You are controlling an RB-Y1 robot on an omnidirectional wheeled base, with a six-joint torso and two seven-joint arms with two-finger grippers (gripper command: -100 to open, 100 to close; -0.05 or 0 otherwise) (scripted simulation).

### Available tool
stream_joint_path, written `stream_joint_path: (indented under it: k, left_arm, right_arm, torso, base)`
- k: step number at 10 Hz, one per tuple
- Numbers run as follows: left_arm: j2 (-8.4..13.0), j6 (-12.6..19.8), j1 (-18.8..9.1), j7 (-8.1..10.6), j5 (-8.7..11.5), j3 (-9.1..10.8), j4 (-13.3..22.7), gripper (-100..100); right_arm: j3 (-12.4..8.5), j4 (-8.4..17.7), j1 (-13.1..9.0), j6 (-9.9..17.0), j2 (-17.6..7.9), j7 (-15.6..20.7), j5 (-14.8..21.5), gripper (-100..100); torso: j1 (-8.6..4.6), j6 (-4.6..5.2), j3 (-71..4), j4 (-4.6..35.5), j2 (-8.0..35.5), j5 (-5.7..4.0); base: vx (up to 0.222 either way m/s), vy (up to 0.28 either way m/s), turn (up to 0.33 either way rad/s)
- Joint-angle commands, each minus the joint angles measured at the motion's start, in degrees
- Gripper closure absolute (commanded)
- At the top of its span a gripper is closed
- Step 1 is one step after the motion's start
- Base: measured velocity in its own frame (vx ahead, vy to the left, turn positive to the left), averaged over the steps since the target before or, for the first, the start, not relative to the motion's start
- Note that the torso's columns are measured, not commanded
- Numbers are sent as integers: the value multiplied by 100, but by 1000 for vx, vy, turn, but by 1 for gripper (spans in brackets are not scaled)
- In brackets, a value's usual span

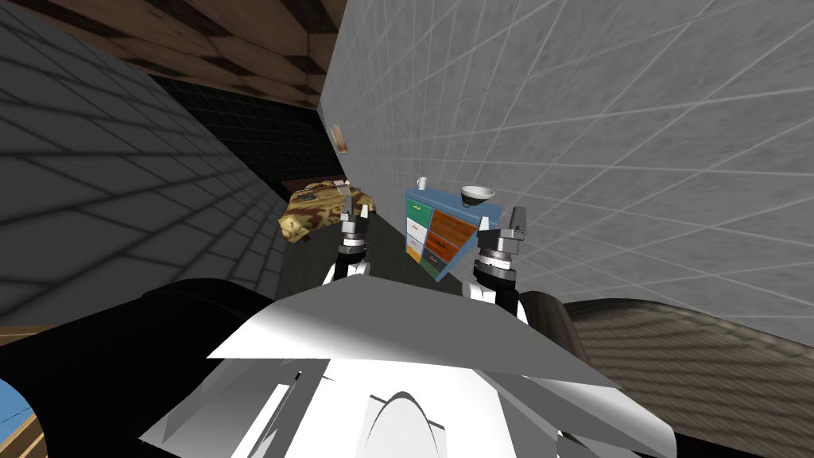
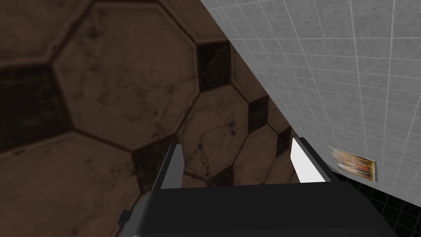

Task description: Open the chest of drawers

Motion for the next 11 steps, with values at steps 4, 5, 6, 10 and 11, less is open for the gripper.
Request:
stream_joint_path:
  k: [4,5,6,10,11]
  left_arm:
    - [0,0,0,0,0,0,-1,0]
    - [0,0,0,0,0,0,-1,0]
    - [0,0,0,0,0,0,-1,0]
    - [0,-1,0,0,0,0,-2,0]
    - [0,0,1,0,0,0,0,0]
  right_arm:
    - [0,-1,0,0,0,0,0,0]
    - [0,-1,0,0,0,0,0,0]
    - [0,-1,0,0,0,0,0,0]
    - [-15,53,-41,13,-193,49,59,-100]
    - [-31,108,-82,27,-333,98,119,-100]
  torso:
    - [0,0,-2850,1424,1422,0]
    - [0,0,-3692,1846,1845,0]
    - [0,0,-4536,2268,2269,0]
    - [0,0,-7919,3960,3962,0]
    - [5,0,-8316,4148,4151,1]
  base:
    - [0,0,0]
    - [0,0,0]
    - [0,0,0]
    - [5,5,-6]
    - [20,48,-43]
